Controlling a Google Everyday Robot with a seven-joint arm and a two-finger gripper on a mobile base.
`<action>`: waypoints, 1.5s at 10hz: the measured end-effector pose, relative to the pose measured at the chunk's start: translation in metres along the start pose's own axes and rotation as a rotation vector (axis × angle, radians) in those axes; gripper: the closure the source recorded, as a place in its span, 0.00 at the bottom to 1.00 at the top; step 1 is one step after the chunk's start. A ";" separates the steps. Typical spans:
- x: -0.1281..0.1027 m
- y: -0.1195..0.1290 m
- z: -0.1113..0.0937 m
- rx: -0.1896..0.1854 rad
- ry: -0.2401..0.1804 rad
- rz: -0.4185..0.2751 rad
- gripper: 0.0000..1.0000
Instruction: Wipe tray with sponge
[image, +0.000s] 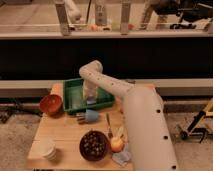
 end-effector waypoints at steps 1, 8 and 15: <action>0.001 0.011 0.003 -0.024 0.005 0.007 1.00; 0.066 0.017 0.017 -0.062 0.038 0.000 1.00; 0.078 -0.068 0.021 -0.020 0.046 -0.190 1.00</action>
